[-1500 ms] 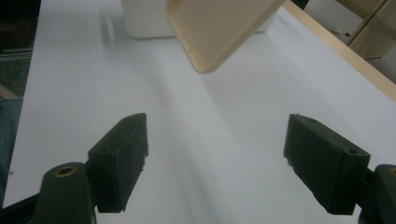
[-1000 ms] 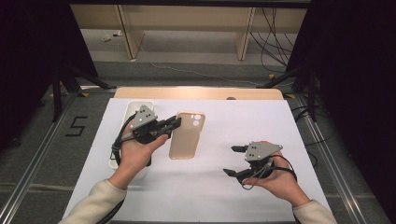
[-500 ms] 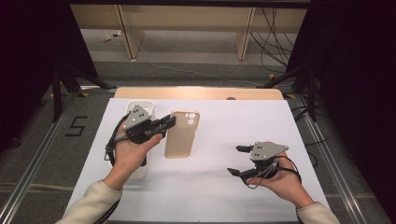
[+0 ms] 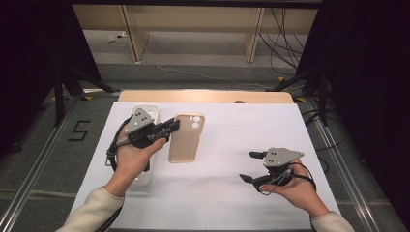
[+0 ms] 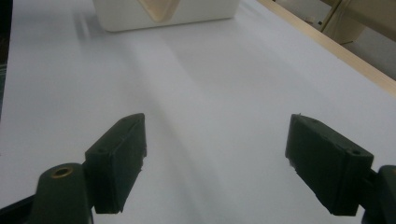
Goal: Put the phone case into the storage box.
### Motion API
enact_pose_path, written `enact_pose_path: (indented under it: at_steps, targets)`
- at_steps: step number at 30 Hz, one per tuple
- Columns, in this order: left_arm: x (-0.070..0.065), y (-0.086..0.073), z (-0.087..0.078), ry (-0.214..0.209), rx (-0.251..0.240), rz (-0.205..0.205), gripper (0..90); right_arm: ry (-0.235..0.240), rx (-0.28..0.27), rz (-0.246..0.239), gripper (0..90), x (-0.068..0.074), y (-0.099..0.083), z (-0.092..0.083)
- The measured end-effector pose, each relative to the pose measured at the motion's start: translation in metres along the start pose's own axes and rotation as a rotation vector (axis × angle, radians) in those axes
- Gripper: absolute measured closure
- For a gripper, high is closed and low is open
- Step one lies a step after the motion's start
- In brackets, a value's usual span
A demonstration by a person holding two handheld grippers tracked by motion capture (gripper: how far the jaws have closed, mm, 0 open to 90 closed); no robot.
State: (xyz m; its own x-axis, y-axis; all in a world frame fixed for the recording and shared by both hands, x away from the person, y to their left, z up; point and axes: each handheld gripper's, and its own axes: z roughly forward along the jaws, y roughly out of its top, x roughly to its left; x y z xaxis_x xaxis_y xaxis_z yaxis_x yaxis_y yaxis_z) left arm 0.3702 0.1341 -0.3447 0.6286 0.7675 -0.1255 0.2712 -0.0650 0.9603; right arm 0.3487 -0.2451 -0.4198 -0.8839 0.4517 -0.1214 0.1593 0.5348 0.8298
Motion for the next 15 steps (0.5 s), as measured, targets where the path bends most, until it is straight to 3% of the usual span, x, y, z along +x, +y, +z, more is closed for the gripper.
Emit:
enact_pose_path:
  at_steps: [15]
  targets:
    - [0.0069,0.0043,-0.0071,0.014,-0.007,0.011,82.1,-0.012,-0.006,0.021,21.7,-0.0017,-0.0054,-0.0038]
